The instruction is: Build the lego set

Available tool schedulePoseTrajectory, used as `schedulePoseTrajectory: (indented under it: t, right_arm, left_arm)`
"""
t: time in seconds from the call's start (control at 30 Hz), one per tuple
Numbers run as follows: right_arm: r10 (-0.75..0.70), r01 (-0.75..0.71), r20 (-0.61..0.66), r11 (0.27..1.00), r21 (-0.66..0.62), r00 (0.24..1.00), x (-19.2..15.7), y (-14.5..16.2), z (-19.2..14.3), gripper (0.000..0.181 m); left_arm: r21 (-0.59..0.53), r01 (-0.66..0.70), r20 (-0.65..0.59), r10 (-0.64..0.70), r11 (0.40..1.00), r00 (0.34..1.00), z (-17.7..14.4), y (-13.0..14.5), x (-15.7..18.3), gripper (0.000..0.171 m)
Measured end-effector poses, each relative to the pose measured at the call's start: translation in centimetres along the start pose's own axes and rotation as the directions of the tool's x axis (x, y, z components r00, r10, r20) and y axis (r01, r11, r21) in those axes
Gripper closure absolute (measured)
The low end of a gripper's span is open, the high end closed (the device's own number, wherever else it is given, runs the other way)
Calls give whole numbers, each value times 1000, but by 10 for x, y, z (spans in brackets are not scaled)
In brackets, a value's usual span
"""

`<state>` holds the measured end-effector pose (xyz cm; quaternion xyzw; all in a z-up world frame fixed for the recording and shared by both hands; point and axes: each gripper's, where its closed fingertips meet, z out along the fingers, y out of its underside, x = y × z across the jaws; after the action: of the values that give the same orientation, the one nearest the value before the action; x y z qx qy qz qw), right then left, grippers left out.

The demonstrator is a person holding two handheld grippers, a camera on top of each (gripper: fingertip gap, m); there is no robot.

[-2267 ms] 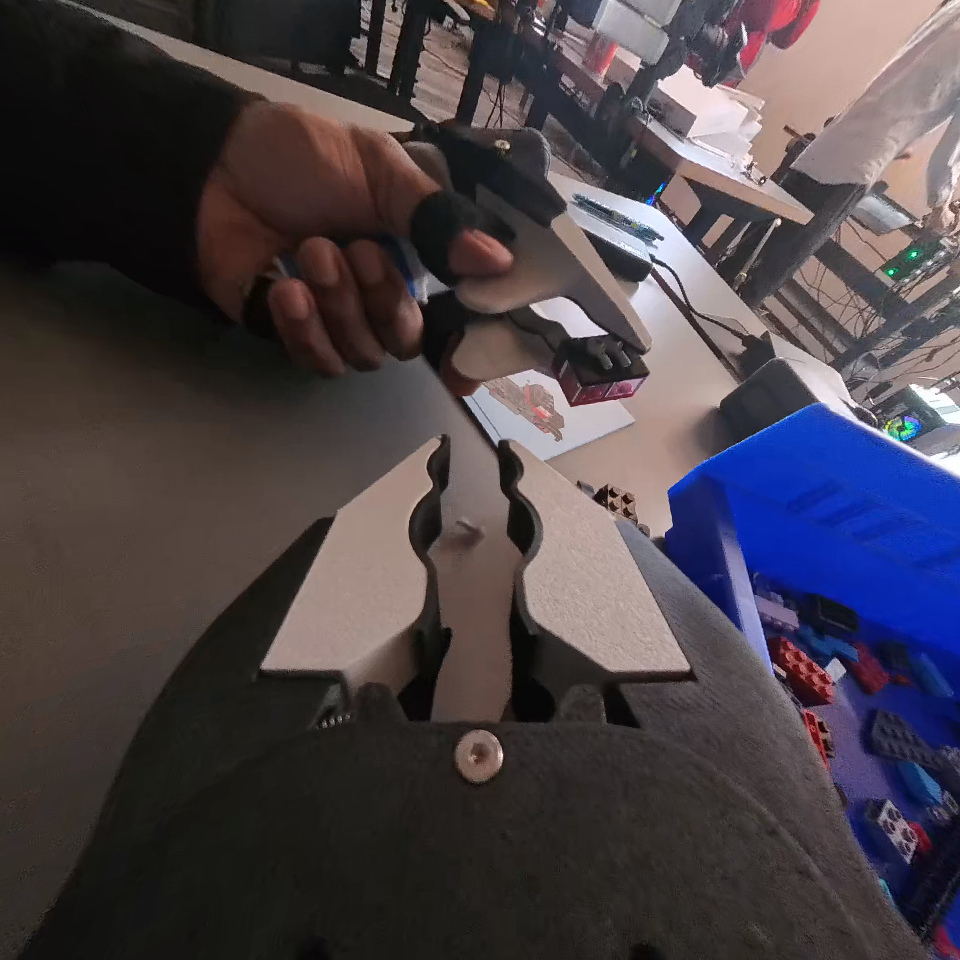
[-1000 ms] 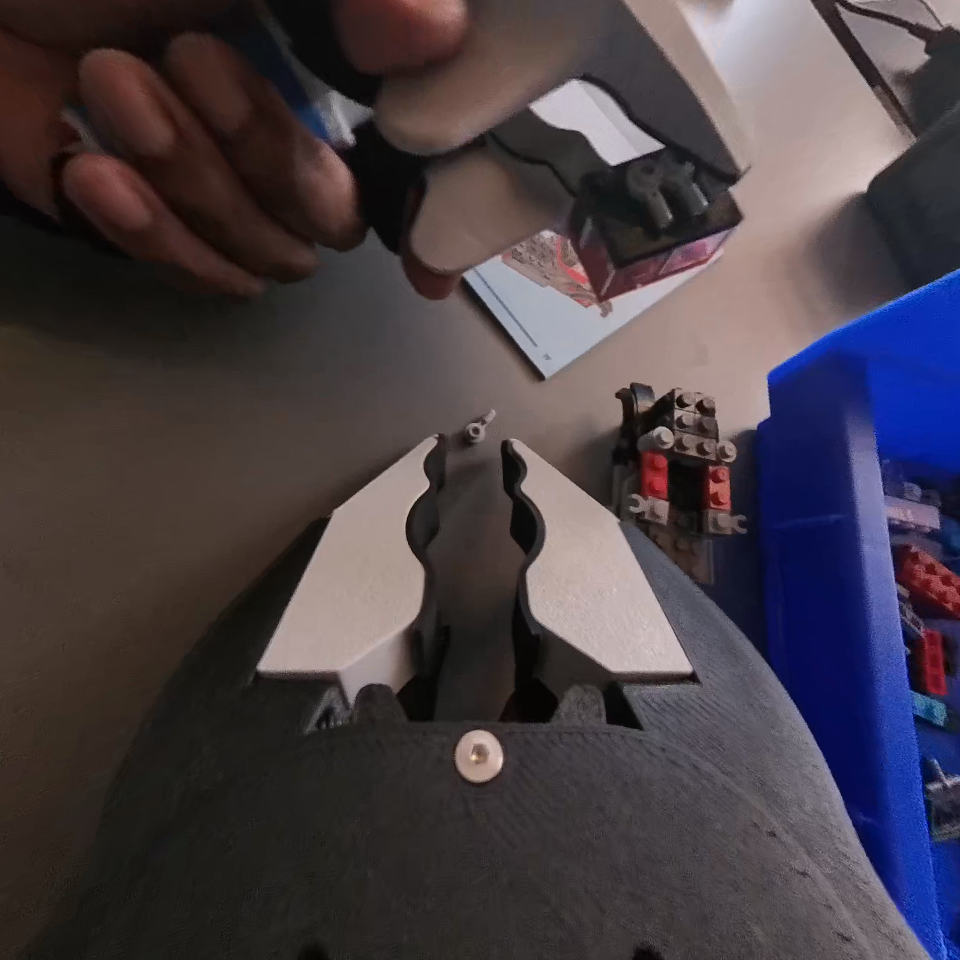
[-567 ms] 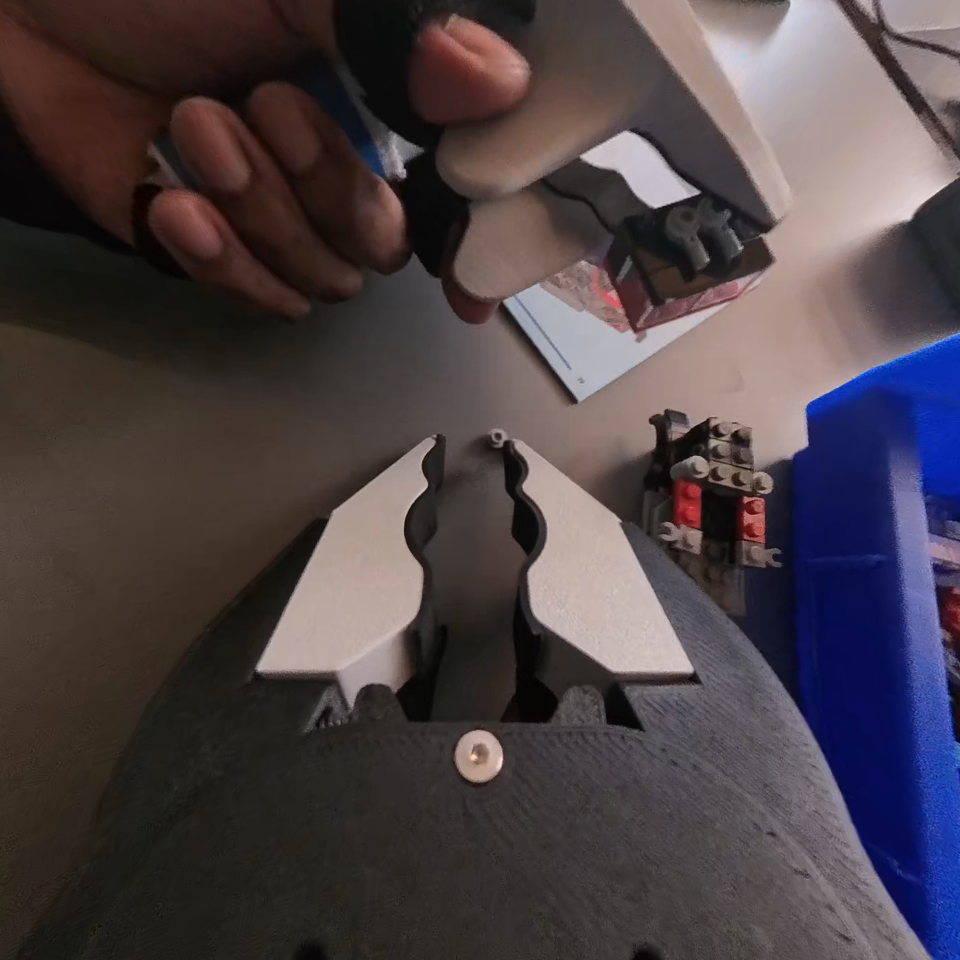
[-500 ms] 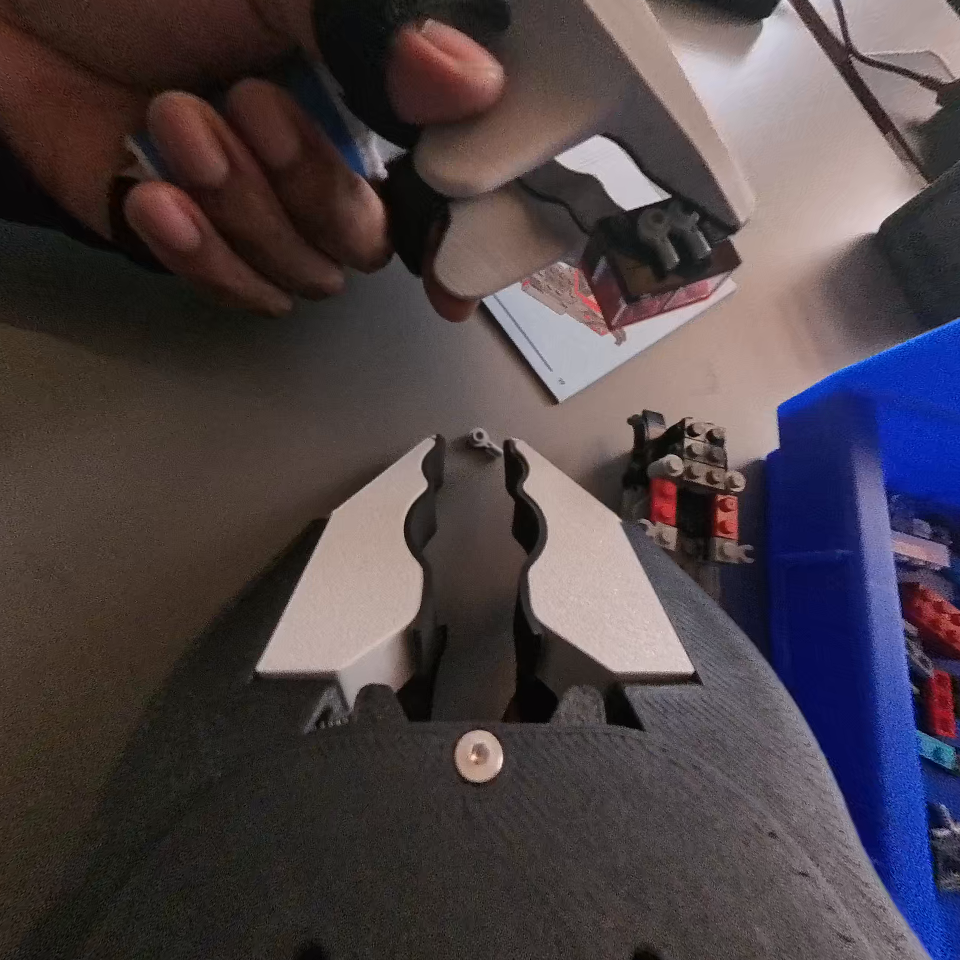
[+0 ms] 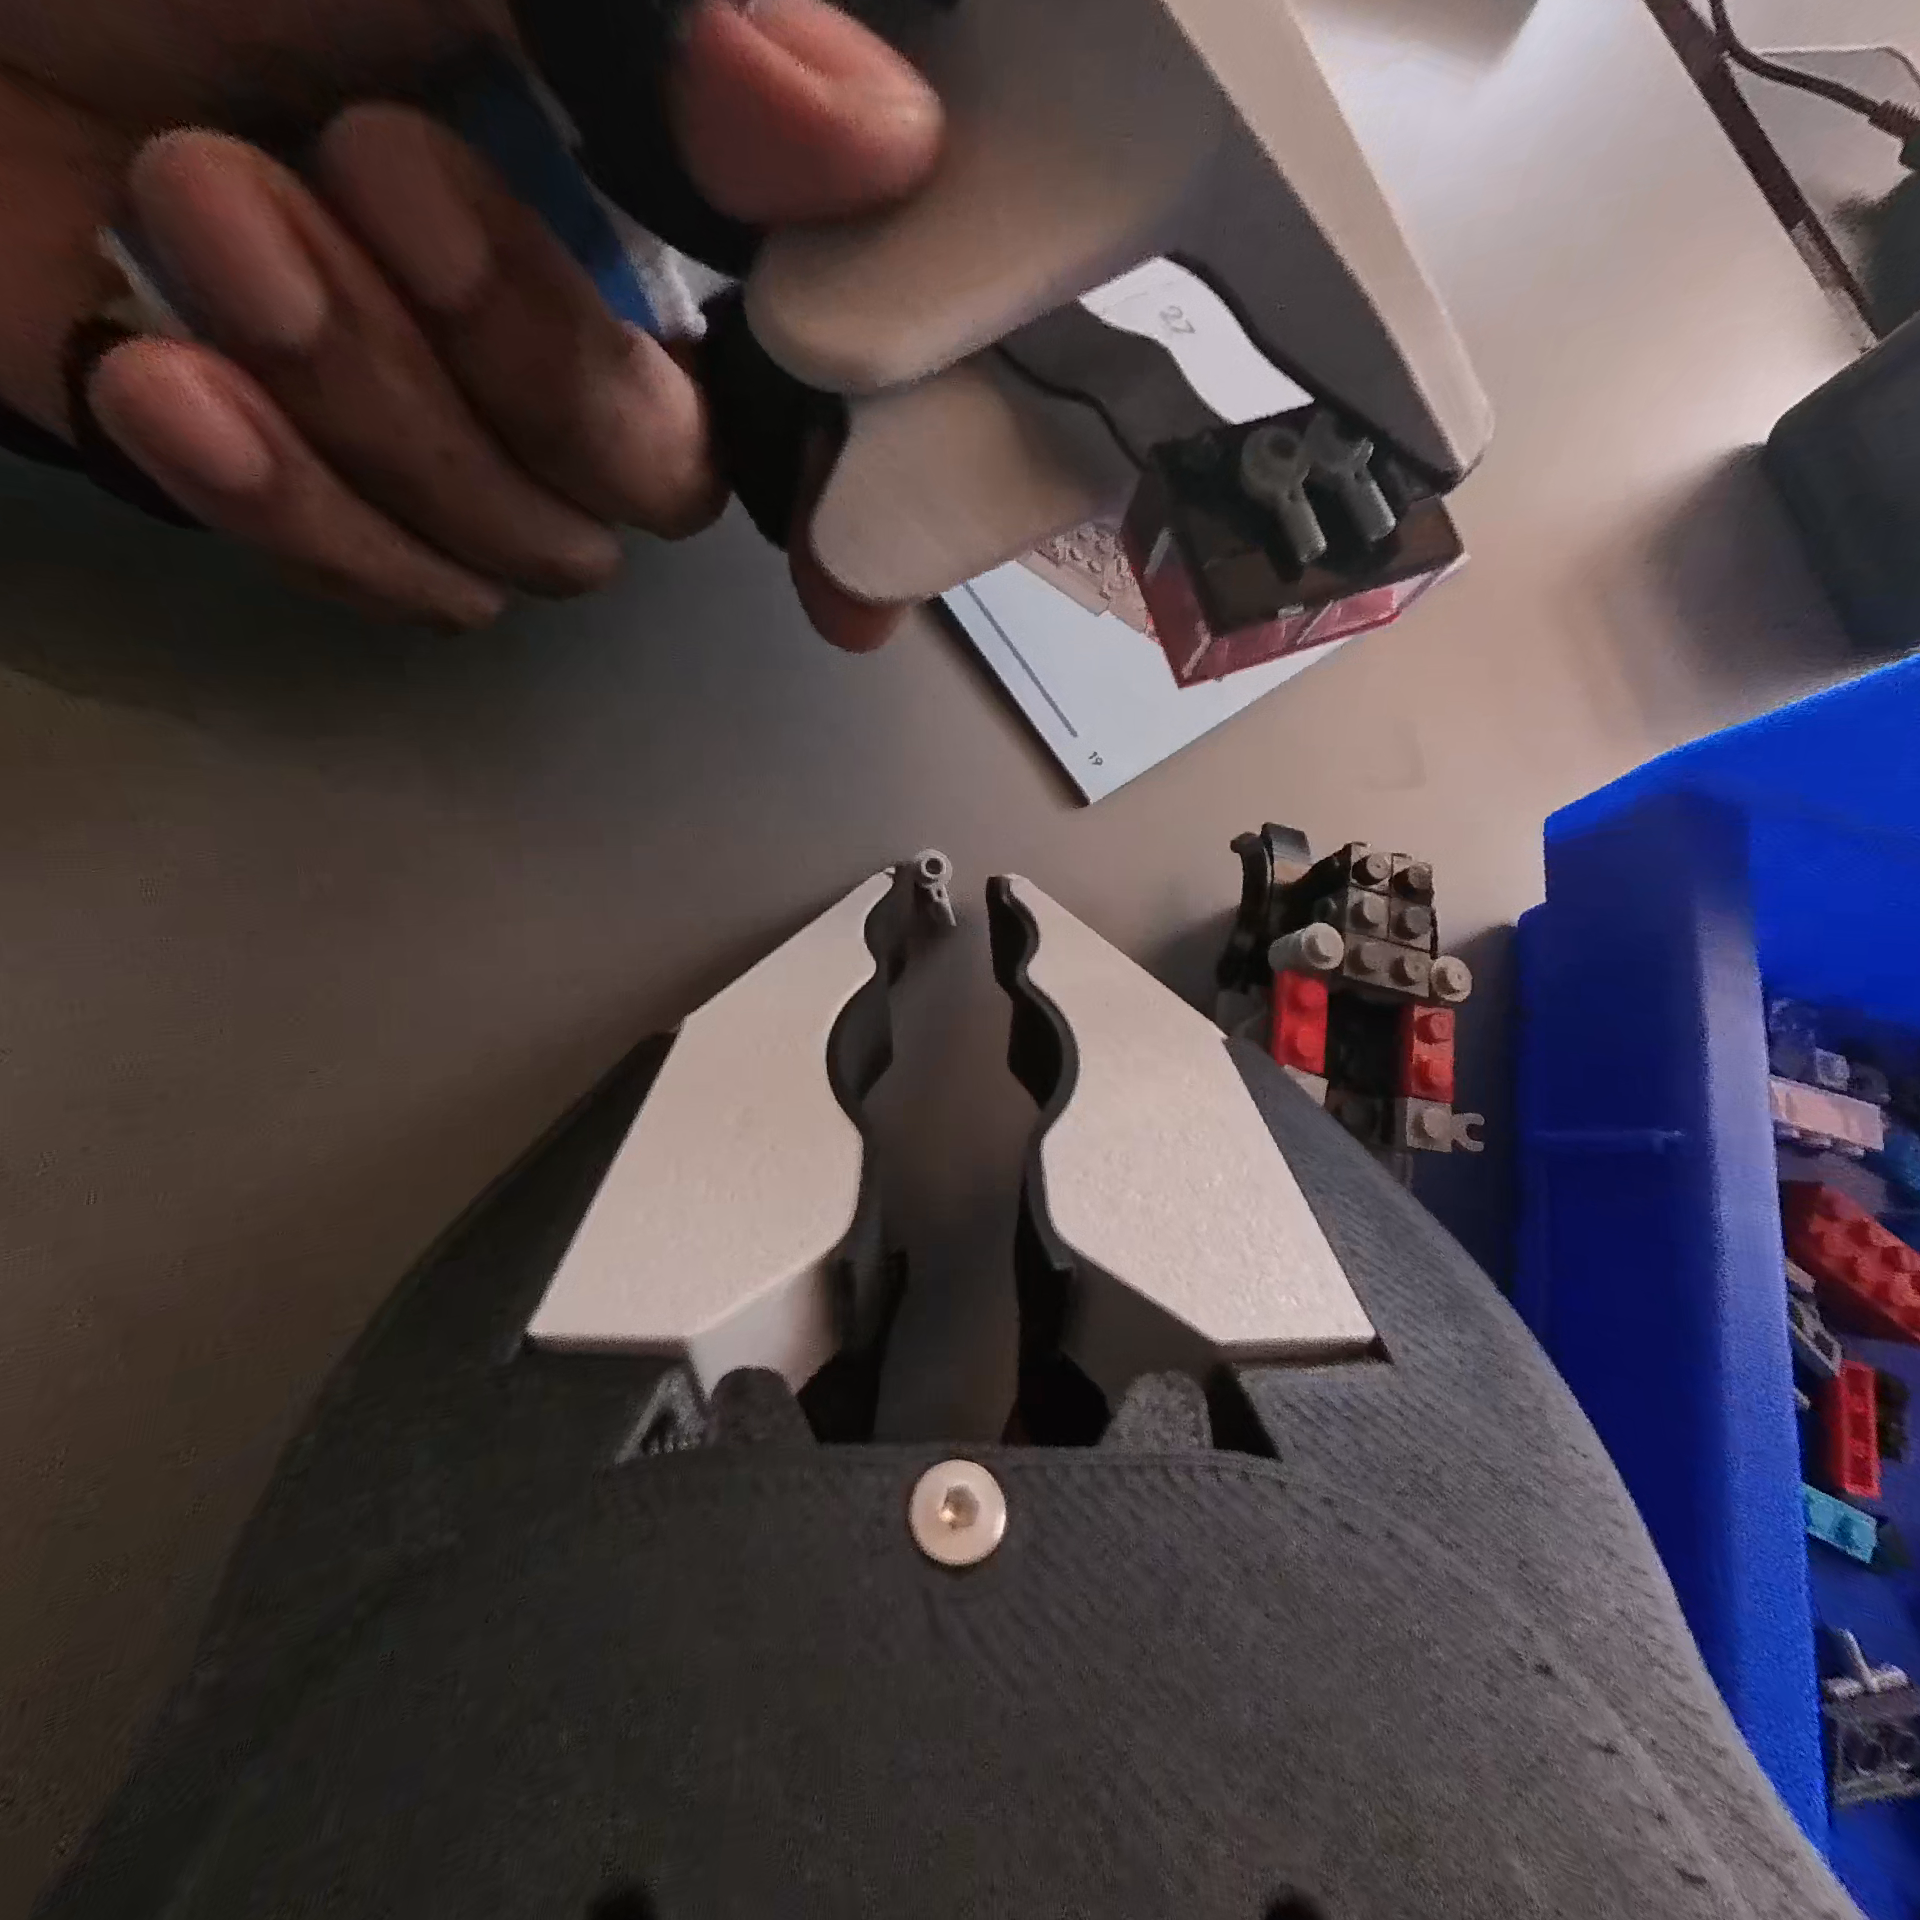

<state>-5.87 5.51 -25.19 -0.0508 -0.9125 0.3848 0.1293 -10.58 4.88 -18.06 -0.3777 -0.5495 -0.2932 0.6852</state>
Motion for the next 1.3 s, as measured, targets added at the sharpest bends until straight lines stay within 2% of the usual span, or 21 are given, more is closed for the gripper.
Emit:
schedulePoseTrajectory:
  t: [0.17, 0.27, 0.43, 0.53, 0.63, 0.77, 0.87, 1.3]
  right_arm:
    - [5, -5, 19, 1000, 0, 1000, -2, 0, 0, 167]
    - [2, -2, 26, 1000, -5, 1000, -3, 1, 0, 176]
    - [-6, 5, 47, 1000, 8, 999, -5, 1, -4, 176]
    - [-21, 17, 63, 998, 60, 998, -2, -6, -16, 177]
    - [-35, 24, 62, 986, 168, 997, 5, -27, -35, 177]
    - [-80, 76, 6, 965, 252, 997, 17, -51, -48, 178]
    - [-102, 108, -35, 962, 251, 994, 24, -59, -46, 177]
    - [-120, 128, -49, 969, 210, 992, 22, -52, -32, 177]
  left_arm:
    - [-3, 10, 1, -10, 1000, 1000, 0, 0, -1, 148]
    - [-12, 23, 9, -23, 1000, 1000, 0, 2, -3, 148]
    - [-26, 49, 30, -48, 998, 998, 0, 5, -8, 148]
    - [-30, 66, 39, -65, 997, 997, -1, 7, -9, 148]
    - [-38, 86, 36, -85, 996, 996, 0, 9, -10, 148]
    - [-46, 110, 42, -108, 993, 993, 1, 12, -12, 148]
    - [-45, 119, 39, -117, 992, 992, 1, 12, -12, 148]
    - [-65, 136, 47, -134, 988, 990, 3, 19, -13, 148]
